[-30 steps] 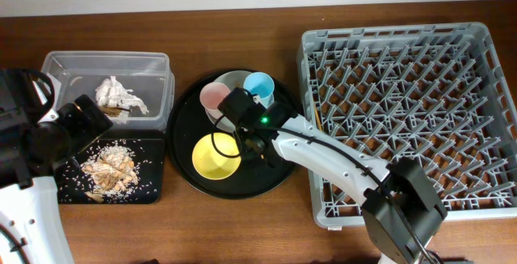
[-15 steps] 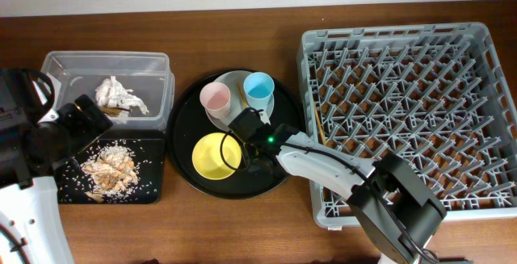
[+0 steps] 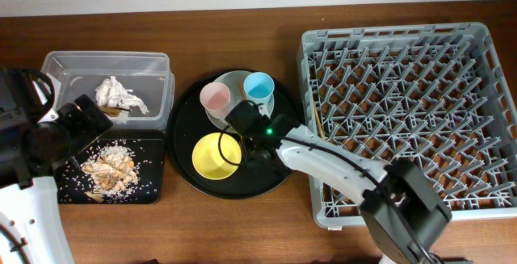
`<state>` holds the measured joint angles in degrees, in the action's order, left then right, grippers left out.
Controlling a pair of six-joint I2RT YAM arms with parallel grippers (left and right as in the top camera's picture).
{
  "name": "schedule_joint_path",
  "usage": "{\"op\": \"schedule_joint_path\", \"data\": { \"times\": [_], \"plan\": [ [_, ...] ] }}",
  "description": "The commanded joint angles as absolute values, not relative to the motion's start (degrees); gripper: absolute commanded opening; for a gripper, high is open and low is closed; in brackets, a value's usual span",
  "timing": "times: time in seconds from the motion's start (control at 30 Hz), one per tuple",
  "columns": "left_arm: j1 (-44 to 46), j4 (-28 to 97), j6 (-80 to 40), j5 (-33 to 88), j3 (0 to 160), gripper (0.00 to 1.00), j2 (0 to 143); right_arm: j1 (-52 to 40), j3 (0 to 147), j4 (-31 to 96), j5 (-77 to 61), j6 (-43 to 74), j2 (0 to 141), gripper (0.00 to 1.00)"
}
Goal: Sort waste into correct bins and load items into the dishwasher rack
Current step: 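Carry the second chopstick to the rack and insert it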
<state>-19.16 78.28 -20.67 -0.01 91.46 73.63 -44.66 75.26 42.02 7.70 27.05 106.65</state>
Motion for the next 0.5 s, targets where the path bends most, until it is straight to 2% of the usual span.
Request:
{"op": "schedule_joint_path", "data": {
  "times": [0.0,0.23,0.47],
  "plan": [
    [-19.29,78.35,-21.19,0.03,91.96,0.99,73.8,-44.95,79.46,44.45,8.67,27.49,102.45,0.04],
    [-19.29,78.35,-21.19,0.03,91.96,0.99,73.8,-43.59,80.18,47.88,14.02,27.27,95.46,0.04],
    [-19.29,78.35,-21.19,0.03,91.96,0.99,73.8,-34.0,80.16,61.87,15.05,27.31,93.3,0.04]
  ]
}}
